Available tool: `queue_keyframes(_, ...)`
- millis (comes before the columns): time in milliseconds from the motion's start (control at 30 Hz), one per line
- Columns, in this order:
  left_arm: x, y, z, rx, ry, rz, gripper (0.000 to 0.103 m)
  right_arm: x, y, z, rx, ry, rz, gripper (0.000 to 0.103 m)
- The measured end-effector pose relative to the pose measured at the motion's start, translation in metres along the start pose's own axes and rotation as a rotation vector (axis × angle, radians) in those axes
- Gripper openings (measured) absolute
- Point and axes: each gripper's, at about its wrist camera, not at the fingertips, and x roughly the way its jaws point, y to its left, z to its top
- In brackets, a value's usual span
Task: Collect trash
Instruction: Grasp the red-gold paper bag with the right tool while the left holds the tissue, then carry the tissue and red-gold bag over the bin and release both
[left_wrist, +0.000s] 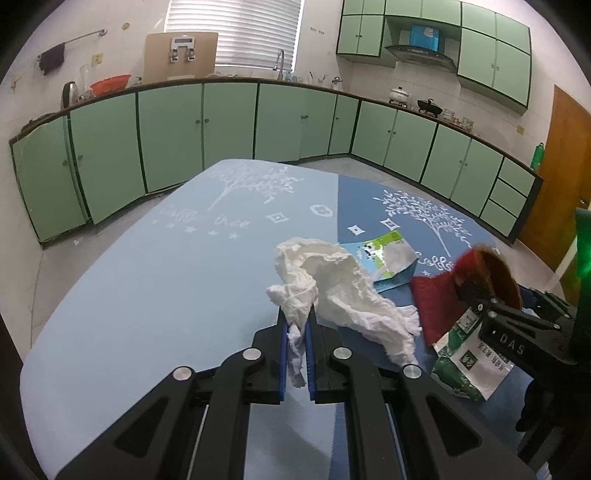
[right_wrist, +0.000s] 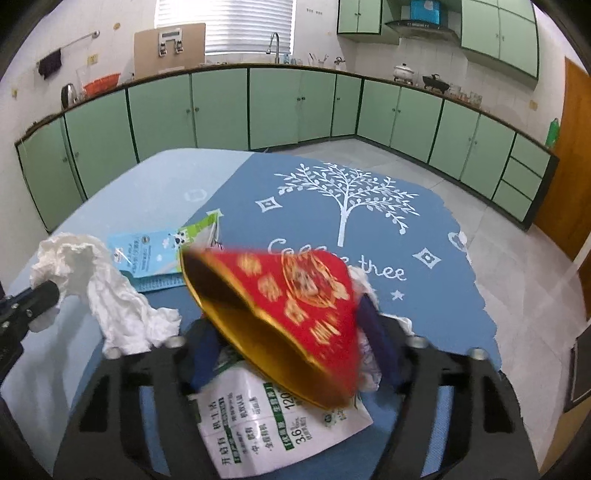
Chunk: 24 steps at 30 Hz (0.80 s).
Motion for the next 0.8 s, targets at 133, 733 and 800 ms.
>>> queue_keyframes(133, -0.007, -0.007, 0.003, 0.014, -0.018, -0.007, 0.008, -0.01, -0.003, 0.0, -0.007, -0.022, 0.034, 0.033)
queue_keyframes(733, -0.049, -0.047, 0.029, 0.048, -0.132, -0.088, 0.008, -0.076, -0.034, 0.013, 0.051, -0.156, 0.116, 0.016)
queue_keyframes(800, -0.054, -0.051, 0.033, 0.054, -0.145, -0.098, 0.008, -0.084, -0.038, 0.014, 0.048, -0.166, 0.103, 0.016)
